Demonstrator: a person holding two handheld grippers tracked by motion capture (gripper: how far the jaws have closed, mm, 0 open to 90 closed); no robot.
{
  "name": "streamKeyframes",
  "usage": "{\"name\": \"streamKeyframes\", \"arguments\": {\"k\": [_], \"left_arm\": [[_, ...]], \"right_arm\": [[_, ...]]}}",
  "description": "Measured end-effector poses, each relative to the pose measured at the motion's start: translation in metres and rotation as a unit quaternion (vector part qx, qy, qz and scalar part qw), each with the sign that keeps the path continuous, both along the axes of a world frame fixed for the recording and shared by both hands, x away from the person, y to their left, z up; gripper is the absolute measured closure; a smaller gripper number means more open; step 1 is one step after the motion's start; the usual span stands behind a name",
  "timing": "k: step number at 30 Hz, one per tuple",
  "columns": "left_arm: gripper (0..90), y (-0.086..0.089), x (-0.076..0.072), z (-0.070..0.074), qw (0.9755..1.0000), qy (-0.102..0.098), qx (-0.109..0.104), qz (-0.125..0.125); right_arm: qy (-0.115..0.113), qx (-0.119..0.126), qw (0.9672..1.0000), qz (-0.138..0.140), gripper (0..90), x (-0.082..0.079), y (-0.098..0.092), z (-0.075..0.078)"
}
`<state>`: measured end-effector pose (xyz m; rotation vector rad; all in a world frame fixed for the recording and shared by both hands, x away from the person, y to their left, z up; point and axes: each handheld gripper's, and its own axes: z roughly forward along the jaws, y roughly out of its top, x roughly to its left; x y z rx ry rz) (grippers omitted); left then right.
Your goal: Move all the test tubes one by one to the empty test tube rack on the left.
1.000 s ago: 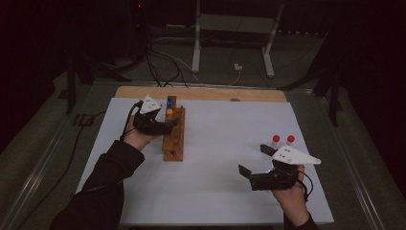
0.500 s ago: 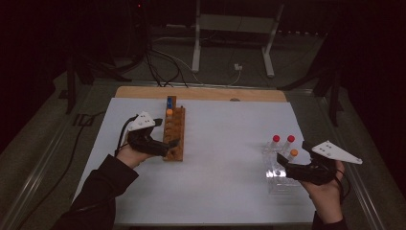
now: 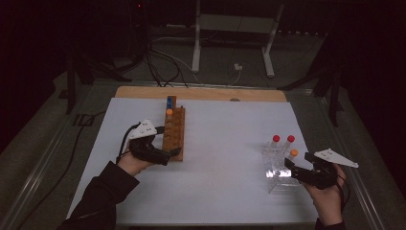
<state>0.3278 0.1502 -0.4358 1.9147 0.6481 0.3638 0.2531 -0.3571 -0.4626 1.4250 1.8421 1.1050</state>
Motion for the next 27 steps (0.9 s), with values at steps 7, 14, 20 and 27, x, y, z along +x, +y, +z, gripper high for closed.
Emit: {"name": "streamKeyframes", "arguments": {"k": [7,14,20,27], "left_arm": [[2.0,0.001,0.001,-0.002,1.0,0.003,0.001,0.002],[2.0,0.001,0.002,-0.002,1.0,0.006,0.002,0.0],[2.0,0.001,0.002,-0.003,1.0,0.008,0.003,-0.001],[2.0,0.0,0.002,-0.002,1.0,0.008,0.003,0.0]], "right_arm": [[0.023,-0.025,0.9994,-0.002,51.7,0.007,0.001,-0.008],[0.032,-0.032,0.999,0.002,67.2,0.013,0.003,-0.011],[0.032,-0.039,0.9988,-0.003,74.6,0.014,0.003,-0.01],[0.019,-0.053,0.9984,-0.005,74.9,0.009,0.005,0.0]]}}
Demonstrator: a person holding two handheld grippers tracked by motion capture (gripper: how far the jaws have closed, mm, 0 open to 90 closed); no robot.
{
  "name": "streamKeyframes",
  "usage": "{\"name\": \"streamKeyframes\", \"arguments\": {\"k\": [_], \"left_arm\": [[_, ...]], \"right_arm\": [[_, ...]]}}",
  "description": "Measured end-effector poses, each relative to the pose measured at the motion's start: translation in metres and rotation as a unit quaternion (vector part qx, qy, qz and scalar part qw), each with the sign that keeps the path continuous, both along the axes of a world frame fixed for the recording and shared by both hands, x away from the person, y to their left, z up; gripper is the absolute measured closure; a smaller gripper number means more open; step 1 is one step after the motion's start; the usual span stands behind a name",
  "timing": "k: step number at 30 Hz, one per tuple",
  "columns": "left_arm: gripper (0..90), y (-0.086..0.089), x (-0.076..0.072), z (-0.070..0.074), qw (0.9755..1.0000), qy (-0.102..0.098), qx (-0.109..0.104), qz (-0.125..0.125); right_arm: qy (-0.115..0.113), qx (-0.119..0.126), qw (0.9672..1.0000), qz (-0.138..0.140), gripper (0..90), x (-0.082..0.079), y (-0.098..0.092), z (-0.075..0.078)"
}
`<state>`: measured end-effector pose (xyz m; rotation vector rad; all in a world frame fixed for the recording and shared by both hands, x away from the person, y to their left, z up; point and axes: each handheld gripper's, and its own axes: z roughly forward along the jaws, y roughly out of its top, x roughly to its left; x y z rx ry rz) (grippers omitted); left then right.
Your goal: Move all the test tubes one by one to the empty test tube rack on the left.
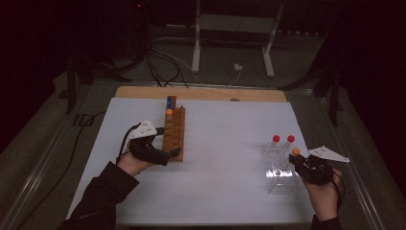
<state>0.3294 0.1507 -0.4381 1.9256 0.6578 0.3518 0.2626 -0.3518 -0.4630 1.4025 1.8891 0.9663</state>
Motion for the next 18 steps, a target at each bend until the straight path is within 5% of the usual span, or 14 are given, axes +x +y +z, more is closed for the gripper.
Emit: {"name": "streamKeyframes", "arguments": {"k": [5,18], "left_arm": [[2.0,-0.001,0.0,0.001,1.0,0.0,-0.002,-0.004],[2.0,-0.002,-0.002,0.006,0.9999,-0.001,-0.002,-0.012]], "right_arm": [[-0.004,0.0,1.0,0.0,75.0,-0.001,0.0,0.006],[-0.055,-0.007,0.9983,0.014,74.9,-0.02,0.009,0.042]]}}
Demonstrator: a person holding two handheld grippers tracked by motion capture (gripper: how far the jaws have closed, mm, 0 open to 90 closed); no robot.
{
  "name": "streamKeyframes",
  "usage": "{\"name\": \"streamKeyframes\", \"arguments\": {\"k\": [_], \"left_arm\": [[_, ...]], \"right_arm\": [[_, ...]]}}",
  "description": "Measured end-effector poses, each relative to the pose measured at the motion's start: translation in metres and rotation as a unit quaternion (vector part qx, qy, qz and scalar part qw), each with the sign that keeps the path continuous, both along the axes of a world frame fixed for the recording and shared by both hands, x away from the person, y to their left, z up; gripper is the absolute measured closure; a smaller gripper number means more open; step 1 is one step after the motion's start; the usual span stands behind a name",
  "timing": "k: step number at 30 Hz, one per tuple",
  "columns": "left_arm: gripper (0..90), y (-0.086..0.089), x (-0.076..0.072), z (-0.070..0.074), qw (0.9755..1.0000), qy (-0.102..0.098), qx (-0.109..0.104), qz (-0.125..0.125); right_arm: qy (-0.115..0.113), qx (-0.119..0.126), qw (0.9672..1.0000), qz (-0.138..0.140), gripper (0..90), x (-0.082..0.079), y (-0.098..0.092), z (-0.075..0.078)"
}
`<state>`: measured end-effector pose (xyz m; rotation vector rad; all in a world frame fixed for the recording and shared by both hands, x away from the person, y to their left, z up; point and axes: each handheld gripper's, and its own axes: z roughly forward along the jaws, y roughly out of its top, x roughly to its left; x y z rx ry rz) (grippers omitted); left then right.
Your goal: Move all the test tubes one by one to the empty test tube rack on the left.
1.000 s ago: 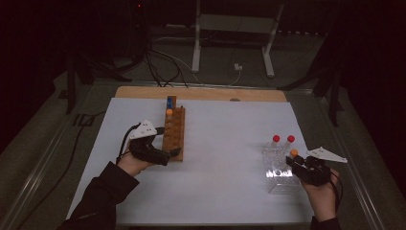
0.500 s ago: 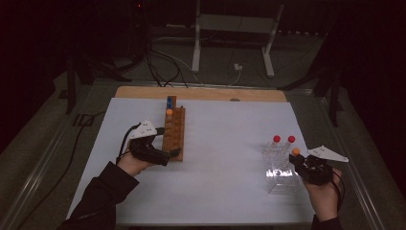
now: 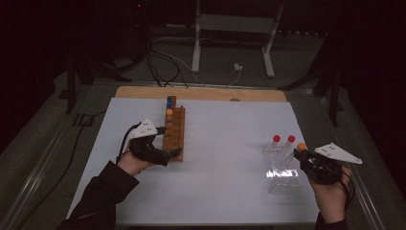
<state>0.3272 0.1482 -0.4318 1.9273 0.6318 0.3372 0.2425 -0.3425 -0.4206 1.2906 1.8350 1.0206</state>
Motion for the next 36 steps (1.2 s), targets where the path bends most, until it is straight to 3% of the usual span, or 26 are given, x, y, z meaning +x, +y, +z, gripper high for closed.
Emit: {"name": "streamKeyframes", "arguments": {"k": [7,13,23,36], "left_arm": [[2.0,-0.005,-0.001,0.002,1.0,0.0,0.0,-0.006],[2.0,-0.011,-0.002,0.001,0.9998,0.005,0.0,-0.018],[2.0,-0.029,-0.005,0.005,0.9986,0.002,0.006,-0.052],[2.8,-0.06,-0.014,0.008,0.994,0.006,0.013,-0.109]], "right_arm": [[-0.007,-0.004,0.999,0.044,75.0,-0.004,0.024,0.009],[0.004,-0.013,0.9959,0.089,75.0,0.001,0.054,0.005],[0.028,-0.019,0.9879,0.151,74.9,0.009,0.095,-0.007],[0.052,-0.034,0.9758,0.21,74.9,0.009,0.133,-0.021]]}}
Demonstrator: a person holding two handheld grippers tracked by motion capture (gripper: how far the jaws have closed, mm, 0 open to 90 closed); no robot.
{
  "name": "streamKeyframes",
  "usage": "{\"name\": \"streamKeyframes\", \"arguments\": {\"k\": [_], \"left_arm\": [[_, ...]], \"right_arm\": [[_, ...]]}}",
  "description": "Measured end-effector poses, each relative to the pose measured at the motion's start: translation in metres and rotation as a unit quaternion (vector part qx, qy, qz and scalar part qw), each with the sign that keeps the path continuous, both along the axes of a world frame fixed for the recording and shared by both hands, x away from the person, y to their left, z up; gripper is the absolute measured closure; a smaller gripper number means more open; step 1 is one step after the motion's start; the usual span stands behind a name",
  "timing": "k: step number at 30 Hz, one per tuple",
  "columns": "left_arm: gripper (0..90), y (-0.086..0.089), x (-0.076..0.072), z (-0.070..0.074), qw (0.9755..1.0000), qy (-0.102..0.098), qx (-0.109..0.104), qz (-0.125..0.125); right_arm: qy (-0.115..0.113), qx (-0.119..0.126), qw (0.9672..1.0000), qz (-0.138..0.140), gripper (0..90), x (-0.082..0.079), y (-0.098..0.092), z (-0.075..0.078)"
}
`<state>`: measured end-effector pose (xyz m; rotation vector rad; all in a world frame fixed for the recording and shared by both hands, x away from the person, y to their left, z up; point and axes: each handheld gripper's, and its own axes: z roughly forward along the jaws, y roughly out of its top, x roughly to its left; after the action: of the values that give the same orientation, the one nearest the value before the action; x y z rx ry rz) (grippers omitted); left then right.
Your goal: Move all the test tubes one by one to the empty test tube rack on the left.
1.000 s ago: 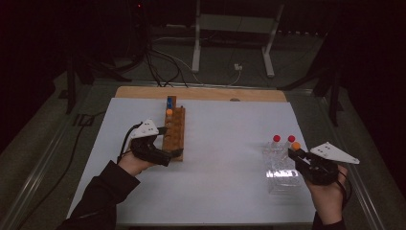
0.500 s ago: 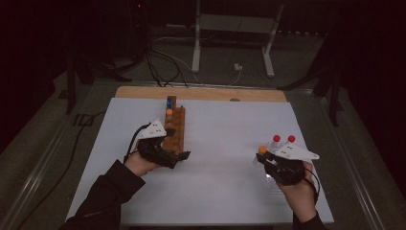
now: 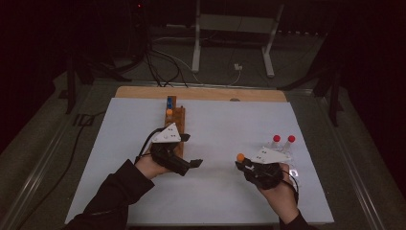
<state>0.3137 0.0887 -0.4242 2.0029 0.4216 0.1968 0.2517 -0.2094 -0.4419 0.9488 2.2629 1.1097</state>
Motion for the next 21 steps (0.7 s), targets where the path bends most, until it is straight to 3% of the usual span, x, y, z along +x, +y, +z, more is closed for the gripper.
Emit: {"name": "streamKeyframes", "arguments": {"k": [11,21], "left_arm": [[8.8,-0.033,-0.004,0.002,0.9989,0.0,-0.007,-0.047],[25.3,-0.061,-0.01,0.0,0.9966,-0.007,-0.008,-0.081]], "right_arm": [[0.008,-0.002,0.9995,0.031,74.9,-0.004,0.018,-0.004],[0.011,-0.002,0.9991,0.04,74.9,-0.005,0.021,-0.006]]}}
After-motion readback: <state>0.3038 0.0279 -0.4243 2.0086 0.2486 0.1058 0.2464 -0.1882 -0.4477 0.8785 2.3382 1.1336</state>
